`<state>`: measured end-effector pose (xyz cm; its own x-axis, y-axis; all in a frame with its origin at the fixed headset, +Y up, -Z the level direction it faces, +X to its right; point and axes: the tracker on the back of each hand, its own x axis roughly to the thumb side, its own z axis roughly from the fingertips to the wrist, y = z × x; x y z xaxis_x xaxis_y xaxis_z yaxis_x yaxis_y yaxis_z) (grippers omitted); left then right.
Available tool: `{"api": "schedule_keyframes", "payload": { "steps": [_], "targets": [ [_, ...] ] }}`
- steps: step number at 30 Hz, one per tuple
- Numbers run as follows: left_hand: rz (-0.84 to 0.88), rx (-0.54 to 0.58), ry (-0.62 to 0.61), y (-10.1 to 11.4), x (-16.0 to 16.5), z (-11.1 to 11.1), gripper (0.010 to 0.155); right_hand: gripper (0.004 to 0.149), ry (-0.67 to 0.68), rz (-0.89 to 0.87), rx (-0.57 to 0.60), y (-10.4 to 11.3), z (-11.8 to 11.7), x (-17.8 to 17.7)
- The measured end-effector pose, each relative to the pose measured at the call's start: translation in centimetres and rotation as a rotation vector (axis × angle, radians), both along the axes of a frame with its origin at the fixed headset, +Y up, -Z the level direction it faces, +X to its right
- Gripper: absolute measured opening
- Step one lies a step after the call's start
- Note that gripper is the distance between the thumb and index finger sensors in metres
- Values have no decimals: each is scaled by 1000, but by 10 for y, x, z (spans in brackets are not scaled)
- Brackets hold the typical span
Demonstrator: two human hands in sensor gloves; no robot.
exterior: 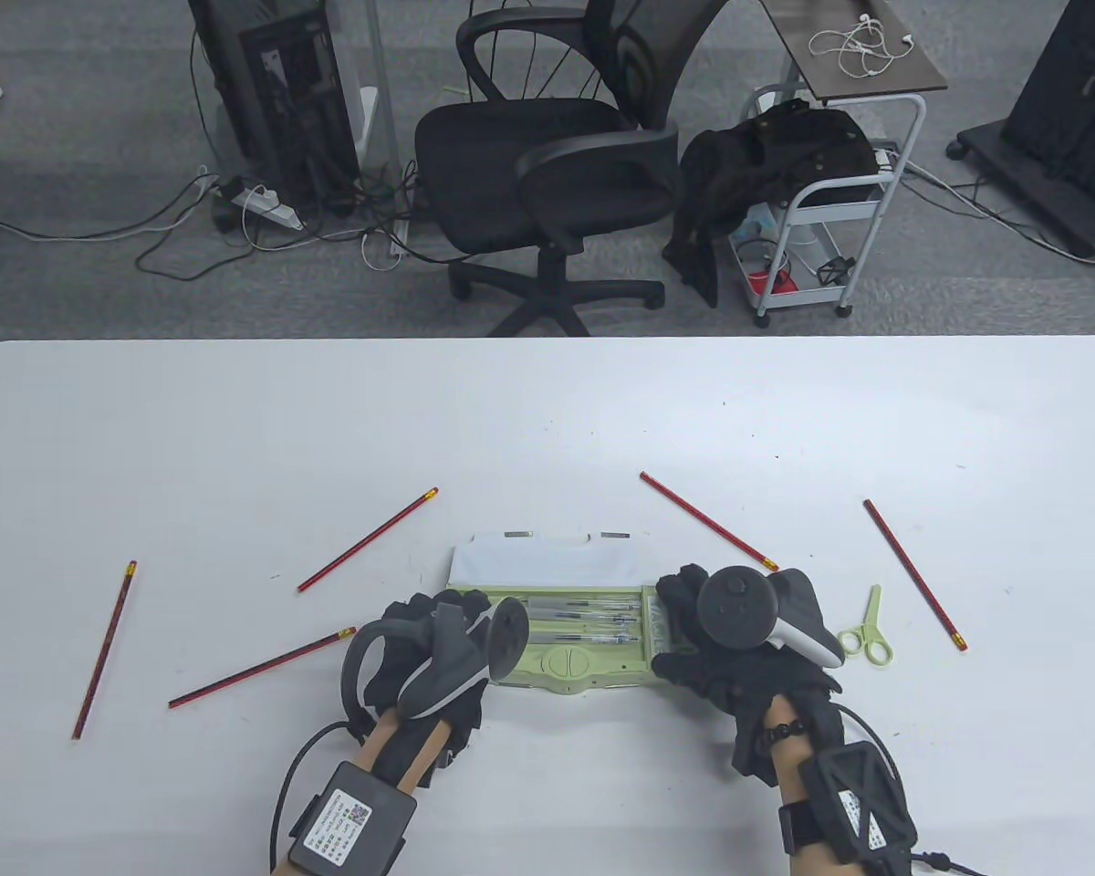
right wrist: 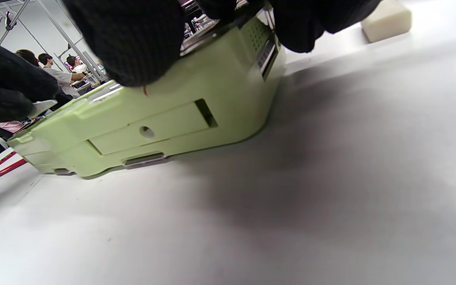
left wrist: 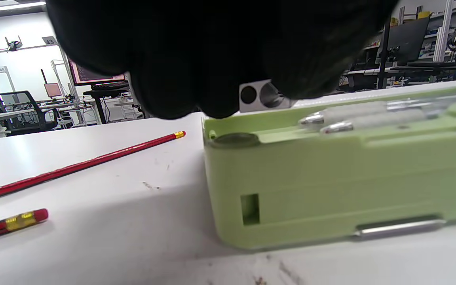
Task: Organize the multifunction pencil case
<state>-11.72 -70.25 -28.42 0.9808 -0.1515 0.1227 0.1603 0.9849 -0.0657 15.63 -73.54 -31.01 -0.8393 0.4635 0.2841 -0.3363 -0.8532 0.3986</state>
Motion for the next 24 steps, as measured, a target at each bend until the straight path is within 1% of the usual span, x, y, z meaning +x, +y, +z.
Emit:
{"api": "schedule_keyframes", "payload": {
  "steps": [8,12,14,15,17,19,22,24],
  "targets": [
    [-36,-7,-13,-6,2,-1,45,84,0,-5,-3,0,0,0],
    [-7,-20,1,-1,-1,-1,47,84,-1,-6,-2,0,-1,0],
    [29,-2,23,5,-6,-4,44,84,-1,-8,-2,1,-1,0],
    [45,-4,46,8,-9,-7,44,84,-1,-9,-2,0,-1,0],
    [78,-43,96,13,-17,-14,47,84,0,-11,-5,0,-1,0],
    [143,-68,140,16,-26,-25,50,83,2,-12,-9,1,-1,0],
    [223,-145,215,16,-37,-44,54,82,4,-15,-17,1,-1,0],
    [283,-220,259,11,-43,-58,54,82,5,-17,-24,1,-1,0]
  ]
}}
